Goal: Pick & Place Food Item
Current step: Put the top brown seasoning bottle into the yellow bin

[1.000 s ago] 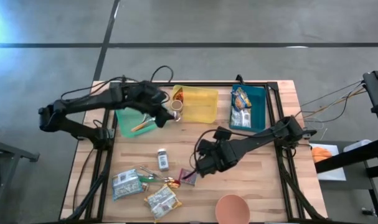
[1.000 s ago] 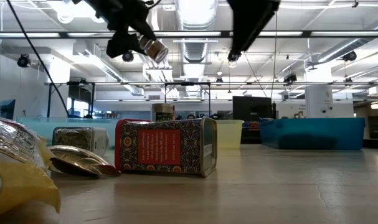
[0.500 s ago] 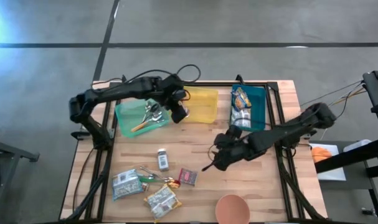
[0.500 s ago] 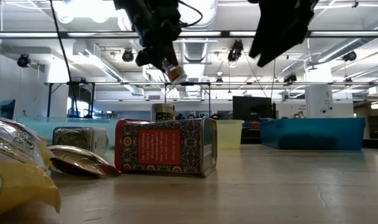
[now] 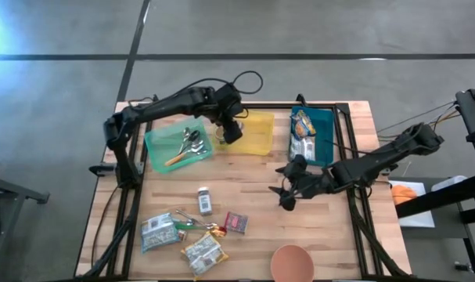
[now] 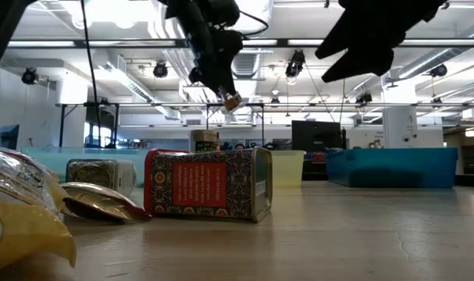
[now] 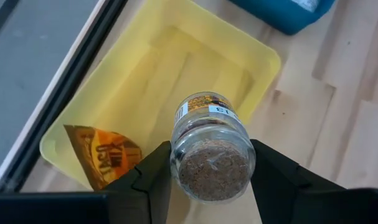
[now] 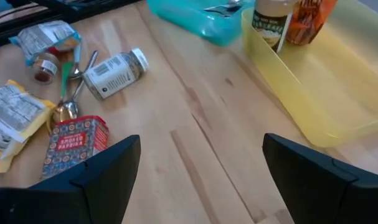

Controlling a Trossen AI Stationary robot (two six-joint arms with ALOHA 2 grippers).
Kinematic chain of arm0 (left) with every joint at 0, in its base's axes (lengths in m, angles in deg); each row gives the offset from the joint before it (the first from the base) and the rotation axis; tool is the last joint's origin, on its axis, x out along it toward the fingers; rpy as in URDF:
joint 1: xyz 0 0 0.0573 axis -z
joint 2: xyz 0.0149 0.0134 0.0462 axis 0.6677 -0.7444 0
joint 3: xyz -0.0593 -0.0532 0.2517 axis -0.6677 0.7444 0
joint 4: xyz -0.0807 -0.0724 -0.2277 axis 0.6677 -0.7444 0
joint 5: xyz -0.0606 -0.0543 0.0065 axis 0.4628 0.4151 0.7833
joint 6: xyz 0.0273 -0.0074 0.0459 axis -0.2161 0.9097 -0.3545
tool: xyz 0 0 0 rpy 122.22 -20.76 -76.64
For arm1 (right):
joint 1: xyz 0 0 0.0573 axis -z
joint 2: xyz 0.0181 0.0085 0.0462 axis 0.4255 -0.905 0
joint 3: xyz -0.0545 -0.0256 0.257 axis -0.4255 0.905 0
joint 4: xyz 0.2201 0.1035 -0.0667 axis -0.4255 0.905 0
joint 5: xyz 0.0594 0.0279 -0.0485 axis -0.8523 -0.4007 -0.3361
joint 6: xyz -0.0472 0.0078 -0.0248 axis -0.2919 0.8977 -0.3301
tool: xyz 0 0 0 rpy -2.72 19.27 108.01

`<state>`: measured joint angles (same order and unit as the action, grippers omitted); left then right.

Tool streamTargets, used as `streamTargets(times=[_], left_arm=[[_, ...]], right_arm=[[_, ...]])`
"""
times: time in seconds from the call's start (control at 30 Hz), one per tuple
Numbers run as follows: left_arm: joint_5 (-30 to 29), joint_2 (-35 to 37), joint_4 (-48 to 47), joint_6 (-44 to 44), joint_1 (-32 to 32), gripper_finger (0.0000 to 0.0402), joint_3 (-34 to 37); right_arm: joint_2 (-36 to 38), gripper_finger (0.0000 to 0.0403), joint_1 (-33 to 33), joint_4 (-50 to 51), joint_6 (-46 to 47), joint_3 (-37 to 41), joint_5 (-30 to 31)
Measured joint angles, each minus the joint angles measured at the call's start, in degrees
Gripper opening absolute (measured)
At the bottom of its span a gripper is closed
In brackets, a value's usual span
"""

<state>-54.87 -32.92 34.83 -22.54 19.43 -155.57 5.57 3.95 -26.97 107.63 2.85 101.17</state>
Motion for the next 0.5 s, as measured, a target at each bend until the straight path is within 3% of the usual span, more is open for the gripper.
streamTargets(times=[0.5], left_arm=[[-4.55, -13.12, -3.02, -4.80, -2.38, 0.0168, -6.93]], right_arm=[[0.21, 0.0336, 0.93, -0.04, -2.99, 0.09, 0.02]])
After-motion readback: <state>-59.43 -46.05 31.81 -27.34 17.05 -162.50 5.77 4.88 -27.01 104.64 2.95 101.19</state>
